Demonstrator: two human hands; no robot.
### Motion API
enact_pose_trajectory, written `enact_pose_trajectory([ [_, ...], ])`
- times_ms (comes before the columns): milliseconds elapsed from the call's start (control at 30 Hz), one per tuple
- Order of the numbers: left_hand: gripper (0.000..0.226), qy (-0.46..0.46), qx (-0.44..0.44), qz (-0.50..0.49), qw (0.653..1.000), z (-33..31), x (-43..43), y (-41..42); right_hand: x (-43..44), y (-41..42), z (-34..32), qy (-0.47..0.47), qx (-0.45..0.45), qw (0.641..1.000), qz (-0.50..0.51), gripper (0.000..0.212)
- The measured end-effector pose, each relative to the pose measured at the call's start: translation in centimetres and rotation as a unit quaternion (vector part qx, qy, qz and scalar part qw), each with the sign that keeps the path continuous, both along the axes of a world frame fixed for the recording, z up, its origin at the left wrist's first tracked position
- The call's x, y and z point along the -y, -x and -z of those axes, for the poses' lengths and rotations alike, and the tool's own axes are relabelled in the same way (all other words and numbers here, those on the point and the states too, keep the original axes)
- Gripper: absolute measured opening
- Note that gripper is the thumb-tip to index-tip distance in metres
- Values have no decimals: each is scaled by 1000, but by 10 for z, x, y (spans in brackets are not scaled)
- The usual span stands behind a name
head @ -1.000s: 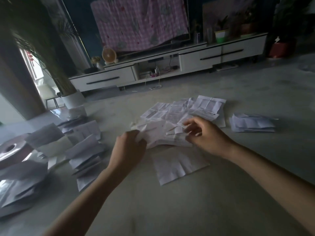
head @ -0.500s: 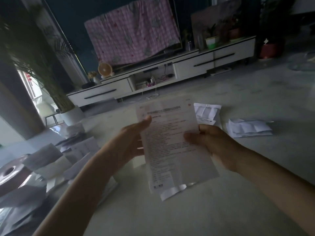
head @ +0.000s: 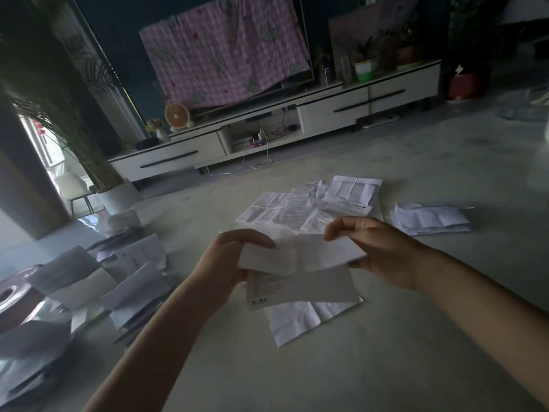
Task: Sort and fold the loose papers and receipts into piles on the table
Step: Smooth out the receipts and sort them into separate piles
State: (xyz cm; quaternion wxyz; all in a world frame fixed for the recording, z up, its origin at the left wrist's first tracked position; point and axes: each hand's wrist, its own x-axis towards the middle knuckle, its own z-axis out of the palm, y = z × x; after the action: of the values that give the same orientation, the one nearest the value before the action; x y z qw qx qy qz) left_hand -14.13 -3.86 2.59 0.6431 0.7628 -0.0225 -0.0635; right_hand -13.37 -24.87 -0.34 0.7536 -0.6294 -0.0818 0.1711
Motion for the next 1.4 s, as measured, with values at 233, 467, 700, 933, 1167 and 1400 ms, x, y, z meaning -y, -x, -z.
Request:
enact_pose_trajectory([
  [233,29,-87,14,114,990,-8,-6,-2,0,5,-15,194,132,972,-15,8],
  [467,34,81,-74,70,992,2,6,-7,-11,10,-5,186,104,977,10,28],
  [700,45,46,-66,75,994,24,22,9,-8,1,9,83,44,982,161,10],
  [933,17,-15,-3,-52,999,32,30,6,-5,-1,10,64,-16,996,59,23],
  [1167,27,85,-47,-49,994,27,26,7,-6,0,12,100,43,993,54,42],
  [1400,26,80,-92,-20,992,34,26,6,-11,0,11,163,196,962,102,46],
])
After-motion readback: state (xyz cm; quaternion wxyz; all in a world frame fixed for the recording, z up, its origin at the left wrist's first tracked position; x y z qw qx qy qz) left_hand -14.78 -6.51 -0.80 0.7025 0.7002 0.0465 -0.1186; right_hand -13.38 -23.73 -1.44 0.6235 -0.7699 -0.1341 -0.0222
